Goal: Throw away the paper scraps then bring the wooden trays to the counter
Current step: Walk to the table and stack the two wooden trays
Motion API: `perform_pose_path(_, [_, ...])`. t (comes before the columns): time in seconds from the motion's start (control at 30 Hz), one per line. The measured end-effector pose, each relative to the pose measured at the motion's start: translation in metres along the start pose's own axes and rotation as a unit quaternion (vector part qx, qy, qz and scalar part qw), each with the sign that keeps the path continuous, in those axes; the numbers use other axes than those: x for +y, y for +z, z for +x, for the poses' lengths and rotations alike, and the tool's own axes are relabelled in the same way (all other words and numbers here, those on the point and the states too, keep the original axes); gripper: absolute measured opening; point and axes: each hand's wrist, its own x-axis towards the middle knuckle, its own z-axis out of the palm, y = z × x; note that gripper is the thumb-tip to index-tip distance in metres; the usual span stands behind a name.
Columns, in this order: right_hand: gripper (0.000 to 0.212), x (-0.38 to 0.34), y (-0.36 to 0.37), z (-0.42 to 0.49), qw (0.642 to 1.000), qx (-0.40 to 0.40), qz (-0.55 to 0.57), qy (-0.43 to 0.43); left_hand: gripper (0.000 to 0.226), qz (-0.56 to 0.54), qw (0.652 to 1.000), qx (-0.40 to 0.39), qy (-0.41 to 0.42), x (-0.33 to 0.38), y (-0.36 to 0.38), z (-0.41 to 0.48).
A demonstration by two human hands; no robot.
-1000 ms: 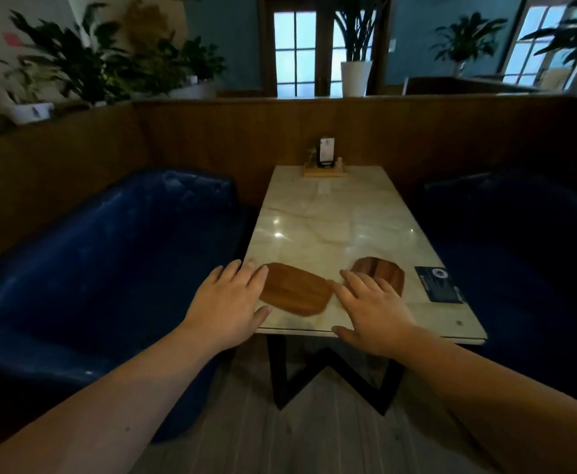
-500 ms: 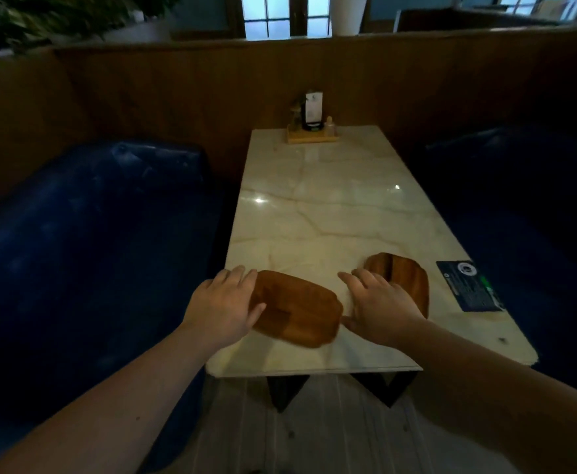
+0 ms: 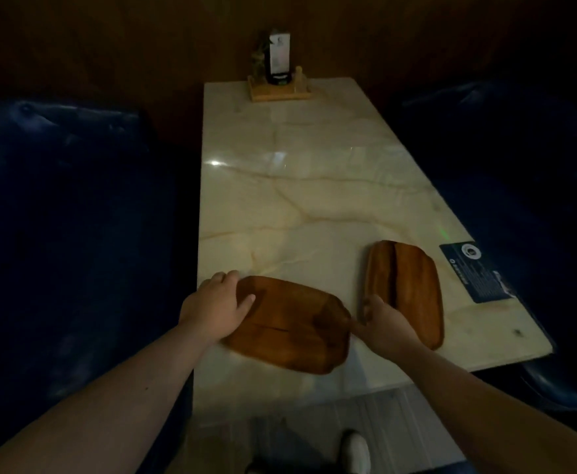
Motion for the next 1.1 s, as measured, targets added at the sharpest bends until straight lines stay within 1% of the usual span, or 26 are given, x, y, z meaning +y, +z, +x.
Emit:
perform_pose_path(0.03, [0.064, 0.003, 0.005, 0.005, 1.0, -0.011, 0.012, 0.017, 0.06, -0.011, 1.0, -0.008, -0.011, -0.002, 0.005, 0.006])
perform_pose_path(0.13, [0.039, 0.014, 0.019, 0.023, 0.997, -0.051, 0.026, 0.057, 0.062, -0.038, 0.998, -0.024, -0.054, -0.008, 0.02, 0.024])
perform_pose_path(0.2, [0.032, 0.021, 0.025, 0.032, 0.992, -0.079, 0.055, 0.087, 0.062, -0.053, 0.995, -0.03, -0.081, -0.013, 0.029, 0.034])
perform_pose_path(0.43, [0.018, 0.03, 0.032, 0.039, 0.978, -0.153, 0.107, 0.096, 0.057, -0.089, 0.984, -0.08, -0.136, -0.023, 0.056, 0.053])
perform_pose_path(0.57, [0.011, 0.03, 0.037, 0.046, 0.97, -0.154, 0.152, 0.106, 0.057, -0.112, 0.976, -0.082, -0.168, -0.024, 0.066, 0.064])
perform_pose_path(0.6, [0.011, 0.029, 0.037, 0.047, 0.968, -0.152, 0.166, 0.113, 0.057, -0.12, 0.972, -0.083, -0.182, -0.025, 0.069, 0.066])
perform_pose_path(0.67, [0.018, 0.027, 0.039, 0.047, 0.963, -0.153, 0.183, 0.126, 0.055, -0.141, 0.964, -0.09, -0.206, -0.027, 0.073, 0.069])
perform_pose_path(0.73, [0.018, 0.026, 0.04, 0.045, 0.961, -0.157, 0.187, 0.126, 0.05, -0.16, 0.956, -0.102, -0.225, -0.03, 0.075, 0.07])
perform_pose_path(0.8, [0.022, 0.026, 0.038, 0.043, 0.961, -0.147, 0.199, 0.123, 0.048, -0.182, 0.949, -0.1, -0.238, -0.032, 0.074, 0.067])
perform_pose_path(0.9, [0.031, 0.025, 0.027, 0.045, 0.96, -0.084, 0.241, 0.111, 0.046, -0.259, 0.933, -0.063, -0.242, -0.029, 0.067, 0.059])
perform_pose_path(1.0, [0.025, 0.027, 0.005, 0.049, 0.96, -0.008, 0.259, 0.104, 0.044, -0.303, 0.928, -0.04, -0.213, -0.012, 0.051, 0.052])
perform_pose_path(1.03, [0.023, 0.031, -0.002, 0.05, 0.956, 0.018, 0.274, 0.105, 0.04, -0.317, 0.927, -0.036, -0.198, -0.002, 0.044, 0.05])
perform_pose_path(1.1, [0.021, 0.04, -0.018, 0.052, 0.935, 0.059, 0.33, 0.118, 0.031, -0.341, 0.924, -0.03, -0.173, 0.02, 0.033, 0.043])
